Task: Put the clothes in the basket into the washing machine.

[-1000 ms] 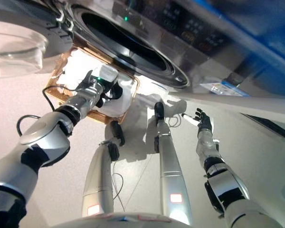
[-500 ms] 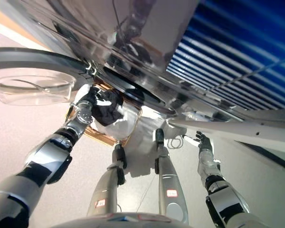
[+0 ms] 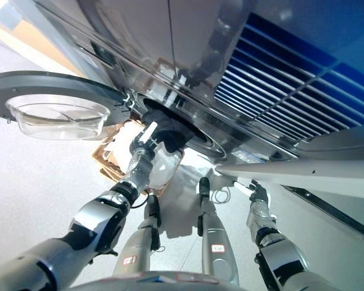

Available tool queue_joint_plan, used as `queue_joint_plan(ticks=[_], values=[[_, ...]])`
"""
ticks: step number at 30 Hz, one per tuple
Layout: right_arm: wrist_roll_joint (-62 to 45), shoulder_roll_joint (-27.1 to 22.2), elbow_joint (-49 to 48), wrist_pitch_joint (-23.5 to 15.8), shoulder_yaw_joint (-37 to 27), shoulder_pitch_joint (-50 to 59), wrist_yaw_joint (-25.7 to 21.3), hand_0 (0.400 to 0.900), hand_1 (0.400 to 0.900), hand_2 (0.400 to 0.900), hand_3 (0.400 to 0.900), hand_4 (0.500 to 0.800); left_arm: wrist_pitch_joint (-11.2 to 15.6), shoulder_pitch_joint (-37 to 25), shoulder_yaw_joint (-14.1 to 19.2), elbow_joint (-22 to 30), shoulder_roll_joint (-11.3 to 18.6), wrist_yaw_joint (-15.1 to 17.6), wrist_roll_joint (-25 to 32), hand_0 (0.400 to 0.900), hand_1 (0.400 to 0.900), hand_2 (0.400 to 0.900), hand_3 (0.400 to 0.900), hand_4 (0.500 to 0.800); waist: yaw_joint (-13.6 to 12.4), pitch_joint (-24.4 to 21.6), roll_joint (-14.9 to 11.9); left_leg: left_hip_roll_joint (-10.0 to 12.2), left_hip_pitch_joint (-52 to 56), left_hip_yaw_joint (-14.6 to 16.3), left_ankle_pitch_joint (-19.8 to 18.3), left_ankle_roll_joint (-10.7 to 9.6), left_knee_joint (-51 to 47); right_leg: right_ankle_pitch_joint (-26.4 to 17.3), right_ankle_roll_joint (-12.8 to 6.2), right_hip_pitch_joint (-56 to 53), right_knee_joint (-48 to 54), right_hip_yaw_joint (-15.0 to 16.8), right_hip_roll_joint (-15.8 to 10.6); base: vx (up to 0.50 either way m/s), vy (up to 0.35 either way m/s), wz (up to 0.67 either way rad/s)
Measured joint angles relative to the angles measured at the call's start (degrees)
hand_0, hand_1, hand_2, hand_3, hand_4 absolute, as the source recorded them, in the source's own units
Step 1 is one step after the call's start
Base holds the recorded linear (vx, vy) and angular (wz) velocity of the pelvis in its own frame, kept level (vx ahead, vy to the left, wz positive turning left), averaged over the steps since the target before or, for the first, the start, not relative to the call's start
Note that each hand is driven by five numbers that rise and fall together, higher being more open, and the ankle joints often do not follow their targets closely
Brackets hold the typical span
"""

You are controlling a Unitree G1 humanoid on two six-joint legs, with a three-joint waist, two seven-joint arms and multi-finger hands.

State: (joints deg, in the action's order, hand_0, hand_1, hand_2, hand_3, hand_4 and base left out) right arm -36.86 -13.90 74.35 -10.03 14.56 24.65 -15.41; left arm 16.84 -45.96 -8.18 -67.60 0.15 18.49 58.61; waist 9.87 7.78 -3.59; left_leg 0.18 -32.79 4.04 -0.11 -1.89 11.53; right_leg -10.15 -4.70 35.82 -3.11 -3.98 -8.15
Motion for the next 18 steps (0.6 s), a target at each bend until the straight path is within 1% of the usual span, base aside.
queue_joint_plan(ticks=[3,4,6,8,9,10,11,15,18], values=[[-0.36,0.91,-0.11,-0.15,0.79,-0.05,-0.9,0.9,0.9,0.9,0.9,0.8,1.34,-2.74,-0.02,0.04,-1.77,1.18,0.51,0.4,0.4,0.4,0.4,0.5,0.56,-0.21,-0.32,-0.07,0.0,0.26,0.04,0.06,0.02,-0.2,-0.07,0.06,0.17,0.3,-0.01,0.02,-0.007,-0.17],[-0.41,1.21,-0.17,-0.28,1.6,0.05,-1.01,0.9,0.9,0.9,0.9,0.8,1.64,-3.58,-0.02,0.04,-1.86,1.47,0.52,0.4,0.4,0.4,0.4,0.5,0.98,-0.37,-0.55,-0.06,-0.04,0.31,0.03,0.07,0.02,-0.2,-0.07,0.12,0.17,0.35,0.0,0.01,-0.011,-0.27],[-0.43,2.0,-1.07,-0.84,2.45,-0.68,-1.03,0.9,0.9,0.9,0.9,0.8,2.48,-5.27,-0.04,0.09,-1.67,1.91,0.56,0.4,0.4,0.4,0.4,0.5,2.03,-1.0,-1.26,-0.06,-0.41,0.63,0.0,0.07,0.06,-0.34,-0.17,0.65,0.21,0.75,0.07,0.02,-0.008,-0.35],[-0.43,2.61,-2.41,-1.68,3.34,-1.76,-0.7,0.9,0.9,0.9,0.9,0.8,2.81,-7.02,-0.03,0.1,-1.11,2.26,0.54,0.4,0.4,0.4,0.4,0.5,2.52,-2.91,-2.37,-0.05,-1.92,1.75,-0.12,0.21,0.27,-0.99,-0.3,2.56,0.46,2.0,0.16,0.02,-0.014,-0.33],[-0.42,2.87,-3.14,-1.96,3.82,-2.1,-0.56,0.9,0.9,0.9,0.9,0.8,2.96,-7.76,0.0,0.09,-0.48,2.29,0.53,0.427,0.427,0.427,0.427,0.516,3.22,-3.3,-2.86,-0.07,-2.14,2.23,-0.15,0.27,0.3,-1.29,-0.39,2.93,0.69,2.35,0.16,0.02,-0.01,-0.3],[-0.41,3.11,-3.87,-2.37,3.91,-2.61,-0.49,0.9,0.9,0.9,0.9,0.8,2.95,-8.13,0.04,-0.1,0.32,2.69,0.64,0.767,0.767,0.767,0.767,0.72,3.73,-3.59,-3.24,-0.07,-2.11,2.64,-0.23,0.35,0.31,-1.71,-0.46,2.94,1.08,2.76,0.19,0.02,0.0,-0.3],[-0.32,3.11,-4.71,-2.83,3.92,-3.45,-0.36,0.9,0.9,0.9,0.9,0.8,2.93,-8.07,-0.01,-0.98,0.94,2.61,0.82,0.9,0.9,0.9,0.9,0.8,4.09,-3.81,-3.51,-0.07,-1.97,3.06,-0.46,0.41,0.43,-1.81,-0.55,2.94,1.13,3.25,0.25,0.02,-0.004,-0.28],[-0.19,2.68,-5.41,-3.67,3.73,-5.03,0.18,0.9,0.9,0.9,0.9,0.8,2.43,-8.13,0.1,-1.54,2.79,1.82,1.08,0.9,0.9,0.9,0.9,0.8,4.88,-4.25,-3.74,0.17,-3.02,3.96,-2.0,0.61,3.14,-1.96,-0.77,3.25,1.16,4.21,0.37,0.02,-0.014,-0.14],[0.01,2.55,-5.63,-3.87,3.14,-7.05,1.0,0.9,0.9,0.9,0.9,0.8,2.0,-8.06,0.62,-1.67,3.35,0.39,2.36,0.9,0.9,0.9,0.9,0.8,4.98,-6.11,-4.13,0.6,-5.34,4.64,-2.9,0.62,5.25,-2.34,-0.8,5.02,1.19,5.01,0.72,0.03,-0.038,-0.08]])
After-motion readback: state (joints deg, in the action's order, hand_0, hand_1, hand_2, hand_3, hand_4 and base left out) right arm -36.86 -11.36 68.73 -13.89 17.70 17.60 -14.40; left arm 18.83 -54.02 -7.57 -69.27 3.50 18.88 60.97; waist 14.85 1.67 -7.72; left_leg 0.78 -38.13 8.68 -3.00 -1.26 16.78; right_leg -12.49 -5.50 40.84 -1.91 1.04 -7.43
